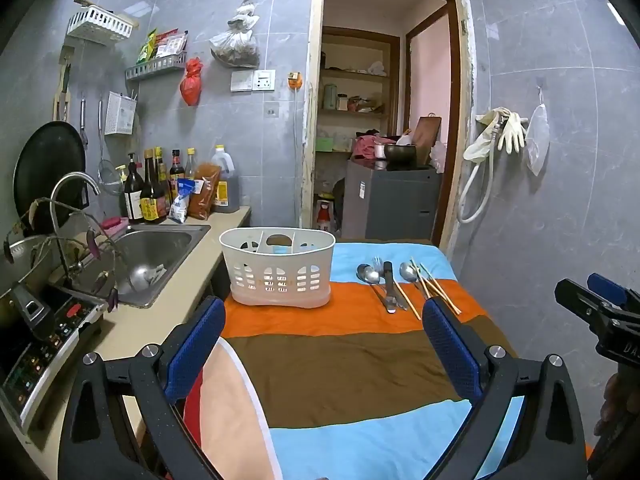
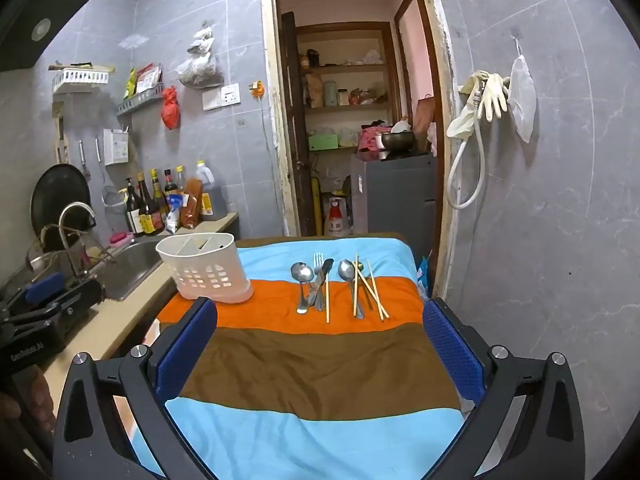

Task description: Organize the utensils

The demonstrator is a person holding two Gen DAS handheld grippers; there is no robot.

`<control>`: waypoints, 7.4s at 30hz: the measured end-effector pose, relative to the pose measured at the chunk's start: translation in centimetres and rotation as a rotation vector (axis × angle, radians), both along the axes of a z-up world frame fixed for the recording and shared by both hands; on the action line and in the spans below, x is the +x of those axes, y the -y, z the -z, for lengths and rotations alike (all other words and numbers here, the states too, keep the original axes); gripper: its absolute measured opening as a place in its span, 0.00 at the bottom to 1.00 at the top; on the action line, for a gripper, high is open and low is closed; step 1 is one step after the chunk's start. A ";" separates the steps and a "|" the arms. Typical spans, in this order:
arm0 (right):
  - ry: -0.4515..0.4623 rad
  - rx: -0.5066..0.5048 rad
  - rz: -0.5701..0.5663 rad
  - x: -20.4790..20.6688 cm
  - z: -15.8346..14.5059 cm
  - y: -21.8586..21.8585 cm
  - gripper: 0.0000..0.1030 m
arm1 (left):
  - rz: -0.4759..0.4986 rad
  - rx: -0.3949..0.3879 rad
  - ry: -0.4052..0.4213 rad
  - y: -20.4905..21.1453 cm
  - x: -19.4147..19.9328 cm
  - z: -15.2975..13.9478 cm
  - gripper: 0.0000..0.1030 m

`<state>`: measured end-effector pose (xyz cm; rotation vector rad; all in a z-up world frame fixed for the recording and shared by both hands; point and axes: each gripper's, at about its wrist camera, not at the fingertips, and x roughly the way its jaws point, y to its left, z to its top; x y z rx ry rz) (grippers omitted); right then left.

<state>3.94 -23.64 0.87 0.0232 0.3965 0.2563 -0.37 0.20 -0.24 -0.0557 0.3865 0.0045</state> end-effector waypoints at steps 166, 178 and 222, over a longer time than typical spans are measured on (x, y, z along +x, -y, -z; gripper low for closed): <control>-0.571 0.003 -0.229 41.3 15.9 3.3 0.20 | 0.012 -0.232 -0.485 2.5 41.1 15.7 0.01; -0.466 0.223 -0.191 38.7 13.4 6.1 0.03 | -0.045 -0.016 -0.244 5.9 36.0 11.3 0.00; 0.393 0.313 -0.341 28.0 1.1 -21.3 0.03 | -0.460 0.138 0.161 -17.4 25.0 3.9 0.00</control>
